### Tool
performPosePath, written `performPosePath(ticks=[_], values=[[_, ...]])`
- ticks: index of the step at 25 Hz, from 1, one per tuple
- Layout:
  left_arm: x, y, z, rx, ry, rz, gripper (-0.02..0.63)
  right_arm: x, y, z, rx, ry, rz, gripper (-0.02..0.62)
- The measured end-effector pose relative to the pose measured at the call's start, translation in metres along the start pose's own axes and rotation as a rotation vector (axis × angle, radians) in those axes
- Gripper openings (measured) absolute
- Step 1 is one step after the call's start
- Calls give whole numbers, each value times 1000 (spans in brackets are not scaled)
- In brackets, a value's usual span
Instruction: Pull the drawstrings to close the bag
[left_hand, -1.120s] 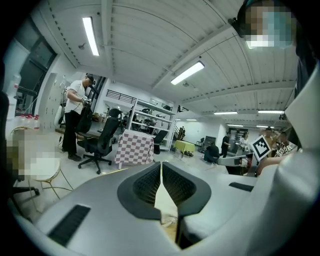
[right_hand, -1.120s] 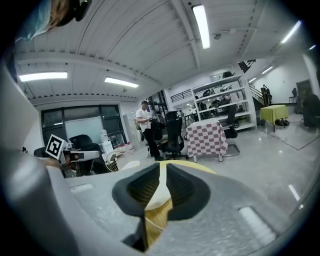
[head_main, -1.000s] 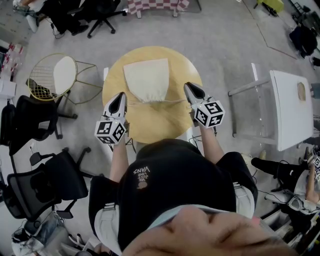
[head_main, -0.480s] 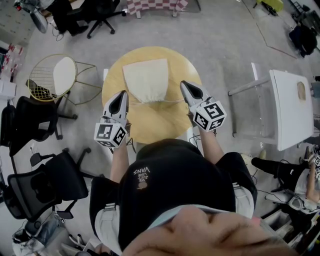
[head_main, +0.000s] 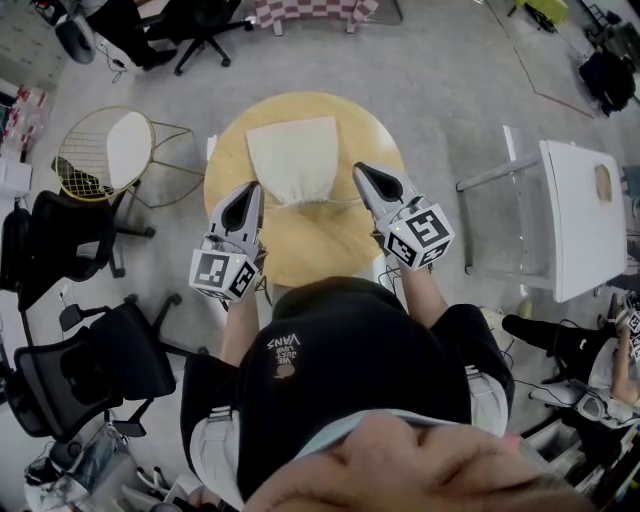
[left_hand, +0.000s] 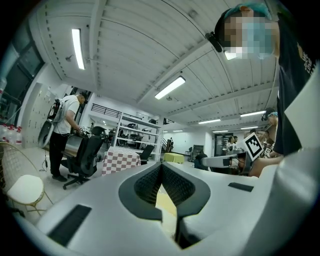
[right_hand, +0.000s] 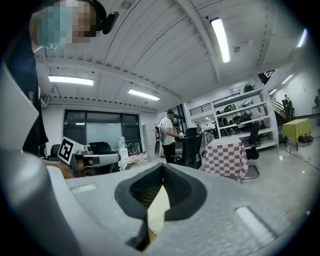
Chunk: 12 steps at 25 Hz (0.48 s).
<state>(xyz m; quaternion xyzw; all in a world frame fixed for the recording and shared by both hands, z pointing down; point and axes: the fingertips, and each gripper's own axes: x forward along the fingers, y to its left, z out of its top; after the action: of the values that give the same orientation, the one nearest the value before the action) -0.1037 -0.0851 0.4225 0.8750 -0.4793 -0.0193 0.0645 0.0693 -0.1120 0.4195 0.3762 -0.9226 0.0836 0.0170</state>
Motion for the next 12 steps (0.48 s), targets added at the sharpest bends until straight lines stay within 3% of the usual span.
performPosePath(ticks=[12], values=[[-4,-8,3,2,-5,-29,11,1,18,2,-20,1,26,-2]])
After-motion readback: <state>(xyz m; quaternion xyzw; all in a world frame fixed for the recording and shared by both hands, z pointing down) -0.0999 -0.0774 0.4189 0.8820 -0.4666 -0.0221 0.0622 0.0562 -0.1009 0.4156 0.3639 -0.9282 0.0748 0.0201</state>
